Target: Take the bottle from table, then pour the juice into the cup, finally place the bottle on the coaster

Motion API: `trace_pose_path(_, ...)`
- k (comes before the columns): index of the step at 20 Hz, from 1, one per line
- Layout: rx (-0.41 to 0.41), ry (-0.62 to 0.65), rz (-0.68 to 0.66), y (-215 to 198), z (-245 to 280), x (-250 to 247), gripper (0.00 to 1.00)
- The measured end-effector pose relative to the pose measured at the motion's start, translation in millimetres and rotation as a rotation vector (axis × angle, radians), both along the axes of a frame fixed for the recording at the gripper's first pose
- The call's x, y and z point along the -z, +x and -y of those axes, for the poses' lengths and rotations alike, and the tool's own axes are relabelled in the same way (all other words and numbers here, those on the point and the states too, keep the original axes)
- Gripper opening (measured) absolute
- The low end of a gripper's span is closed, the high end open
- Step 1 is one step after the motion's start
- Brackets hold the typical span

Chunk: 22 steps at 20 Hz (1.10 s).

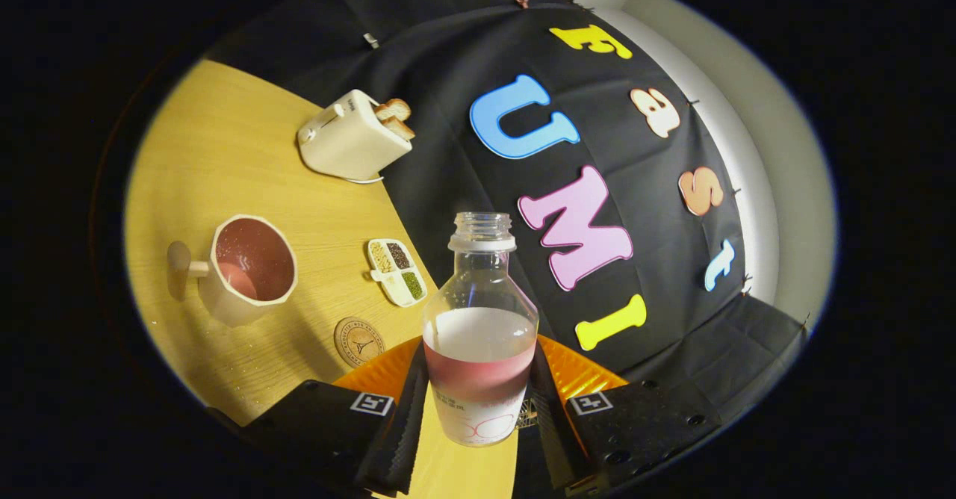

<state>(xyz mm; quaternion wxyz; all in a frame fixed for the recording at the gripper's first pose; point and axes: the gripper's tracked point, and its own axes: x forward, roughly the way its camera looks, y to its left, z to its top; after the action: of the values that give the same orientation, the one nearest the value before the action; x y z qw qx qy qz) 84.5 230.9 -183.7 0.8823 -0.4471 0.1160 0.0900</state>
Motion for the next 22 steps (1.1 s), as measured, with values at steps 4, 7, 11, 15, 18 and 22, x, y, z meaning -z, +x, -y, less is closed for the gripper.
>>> trace_pose_path(4,-0.045,-0.134,0.024,3,-9,2,0.70)
trace_pose_path(7,-0.108,-0.203,0.042,3,-21,4,0.70)
trace_pose_path(11,-0.121,-0.263,0.042,-3,-17,13,0.70)
trace_pose_path(15,-0.142,-0.328,0.042,1,-20,18,0.70)
trace_pose_path(18,-0.160,-0.361,0.034,0,-20,24,0.70)
trace_pose_path(22,-0.178,-0.396,0.023,-1,-22,31,0.70)
